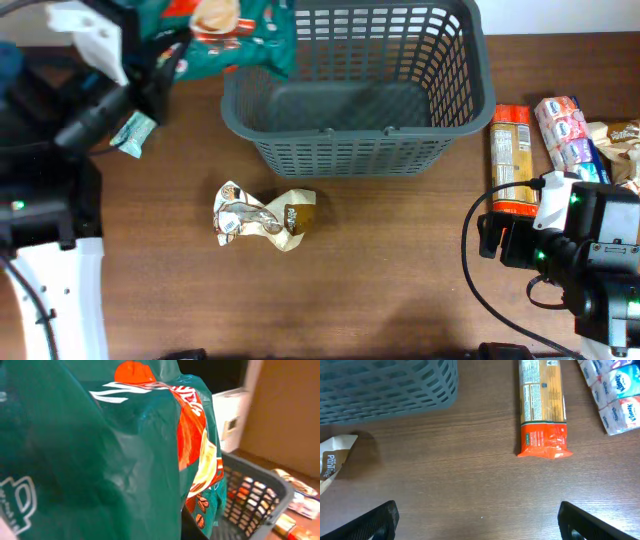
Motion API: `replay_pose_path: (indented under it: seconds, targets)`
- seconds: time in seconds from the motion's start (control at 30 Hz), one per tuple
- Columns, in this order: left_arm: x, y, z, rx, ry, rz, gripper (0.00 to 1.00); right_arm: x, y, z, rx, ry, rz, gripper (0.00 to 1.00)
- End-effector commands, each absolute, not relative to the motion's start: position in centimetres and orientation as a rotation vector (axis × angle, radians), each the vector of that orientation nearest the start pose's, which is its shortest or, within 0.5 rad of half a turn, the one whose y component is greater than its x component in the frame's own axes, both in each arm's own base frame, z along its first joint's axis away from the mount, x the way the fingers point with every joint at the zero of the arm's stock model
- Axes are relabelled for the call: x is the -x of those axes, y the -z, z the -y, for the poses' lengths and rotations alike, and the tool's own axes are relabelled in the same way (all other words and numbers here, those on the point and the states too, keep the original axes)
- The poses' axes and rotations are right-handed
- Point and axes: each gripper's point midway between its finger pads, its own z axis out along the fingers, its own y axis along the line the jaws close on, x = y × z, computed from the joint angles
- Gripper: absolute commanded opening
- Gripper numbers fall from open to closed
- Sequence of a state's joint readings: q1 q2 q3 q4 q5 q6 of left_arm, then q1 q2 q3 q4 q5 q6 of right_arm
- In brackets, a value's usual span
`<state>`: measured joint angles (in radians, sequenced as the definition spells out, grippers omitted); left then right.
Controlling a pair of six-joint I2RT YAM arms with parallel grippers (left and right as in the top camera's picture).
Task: Pack container
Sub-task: 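Carry the green bag up and over into the grey basket, then open the left gripper to drop the bag and withdraw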
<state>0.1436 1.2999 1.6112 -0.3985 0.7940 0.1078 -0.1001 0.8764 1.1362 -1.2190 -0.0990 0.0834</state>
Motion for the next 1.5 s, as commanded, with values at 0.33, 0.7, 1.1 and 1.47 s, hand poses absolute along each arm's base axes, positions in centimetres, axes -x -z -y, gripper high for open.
replay_pose_path:
  seconds: [0.33, 0.7, 1.1, 1.47]
  targets:
    - [-44.5, -42.7, 18.3, -0.748, 0.629, -1.542, 0.02, -21.5, -24.1, 0.2, -0.194, -0.13, -2.506, 0.99]
    - [-48.6, -32.6, 24.0, -0.758, 0.704, -1.743, 0.02, -20.9, -23.7, 0.2, -0.198, -0.131, -2.537, 0.99]
    - [-49.5, -30.0, 24.1, -0.642, 0.723, -1.879, 0.42, -20.7, -23.6, -0.1, -0.195, -0.147, -2.547, 0.99]
    - [-47.2, -40.4, 21.6, -0.583, 0.642, -1.771, 0.78, -20.7, -23.6, -0.6, -0.182, -0.19, -2.548, 0.99]
